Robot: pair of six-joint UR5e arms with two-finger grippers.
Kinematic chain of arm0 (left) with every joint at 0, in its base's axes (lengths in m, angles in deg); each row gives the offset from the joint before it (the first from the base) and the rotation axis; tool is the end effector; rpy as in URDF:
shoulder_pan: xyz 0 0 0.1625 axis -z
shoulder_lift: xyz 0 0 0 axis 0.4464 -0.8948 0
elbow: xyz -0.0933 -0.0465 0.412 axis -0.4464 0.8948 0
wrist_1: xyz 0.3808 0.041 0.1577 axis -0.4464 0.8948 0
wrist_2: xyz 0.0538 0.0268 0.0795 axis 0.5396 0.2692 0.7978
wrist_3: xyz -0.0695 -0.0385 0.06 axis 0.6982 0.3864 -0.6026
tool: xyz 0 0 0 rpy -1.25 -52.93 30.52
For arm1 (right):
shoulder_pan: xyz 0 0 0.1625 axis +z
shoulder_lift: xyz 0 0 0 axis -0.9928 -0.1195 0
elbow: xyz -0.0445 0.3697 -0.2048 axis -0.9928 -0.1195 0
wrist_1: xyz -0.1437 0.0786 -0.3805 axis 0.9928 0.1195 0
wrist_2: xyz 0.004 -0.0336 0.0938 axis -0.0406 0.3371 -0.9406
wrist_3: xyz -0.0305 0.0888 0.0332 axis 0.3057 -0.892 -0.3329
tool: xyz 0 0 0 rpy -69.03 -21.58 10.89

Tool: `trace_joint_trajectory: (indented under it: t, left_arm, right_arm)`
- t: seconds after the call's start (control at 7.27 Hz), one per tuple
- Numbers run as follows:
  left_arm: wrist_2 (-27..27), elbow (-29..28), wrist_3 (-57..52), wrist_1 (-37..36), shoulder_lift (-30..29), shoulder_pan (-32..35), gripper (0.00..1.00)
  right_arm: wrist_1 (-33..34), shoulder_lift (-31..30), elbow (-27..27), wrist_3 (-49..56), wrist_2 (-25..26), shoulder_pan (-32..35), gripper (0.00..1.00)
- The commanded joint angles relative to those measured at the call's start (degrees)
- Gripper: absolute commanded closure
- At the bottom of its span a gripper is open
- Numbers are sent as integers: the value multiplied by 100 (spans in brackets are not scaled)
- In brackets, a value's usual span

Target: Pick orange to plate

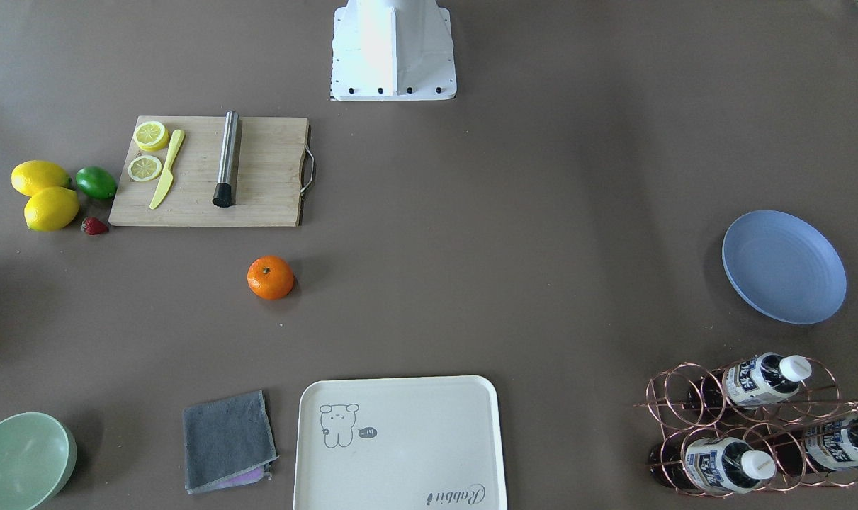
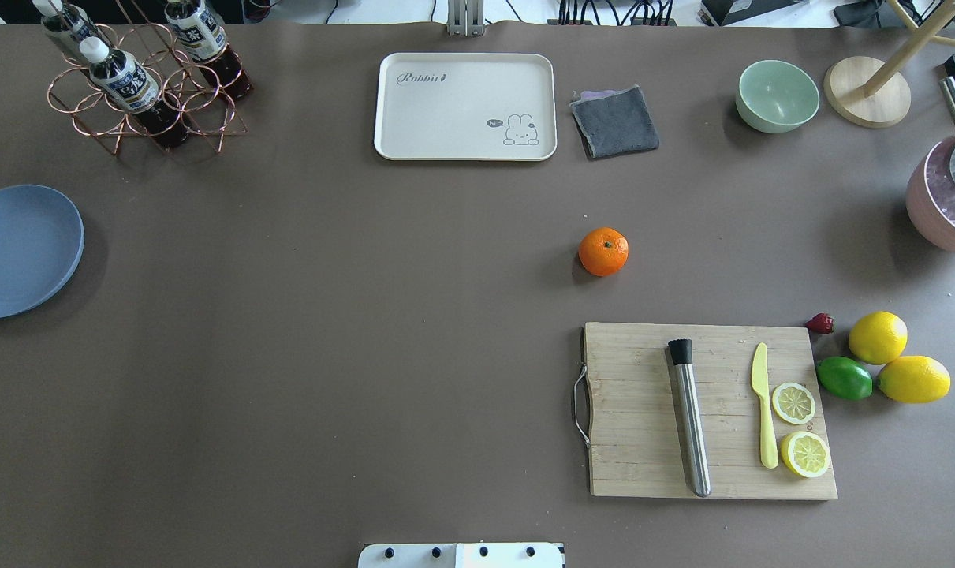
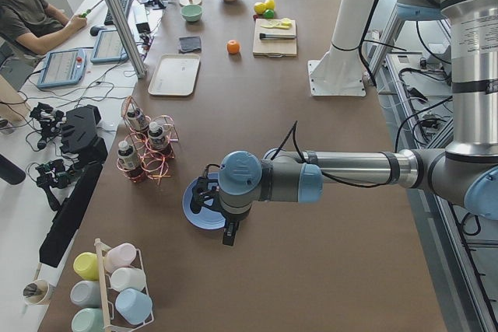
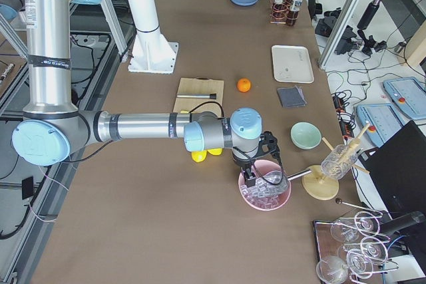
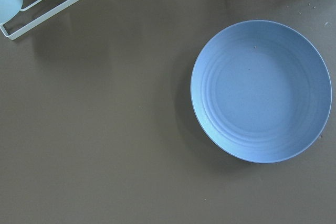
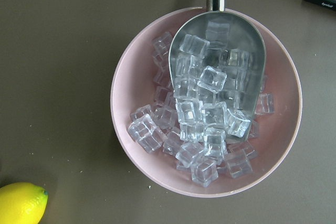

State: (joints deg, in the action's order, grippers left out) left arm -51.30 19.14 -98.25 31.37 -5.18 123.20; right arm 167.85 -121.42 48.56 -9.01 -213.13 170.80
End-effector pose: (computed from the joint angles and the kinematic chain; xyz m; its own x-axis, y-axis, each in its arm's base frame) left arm -0.1073 -0.4186 0.6380 0.6616 0.1449 -0.7358 -0.0063 0.9822 0.1877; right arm 0.0438 -0.4846 0.6195 0.6907 -0.3110 0.6528 0.1613 0.9463 0.2802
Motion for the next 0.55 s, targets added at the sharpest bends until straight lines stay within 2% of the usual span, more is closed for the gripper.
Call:
trace_joint_trajectory:
  t: [0.0,0.41]
  left_arm:
    - [-13,31,-24,39,65,-10,2]
    - [-40,84,-32,13,83,8,3]
  right_arm:
    - [-50,-203,157,49,-25,-4,0]
    - [-42,-371,343,110,-8,-4,0]
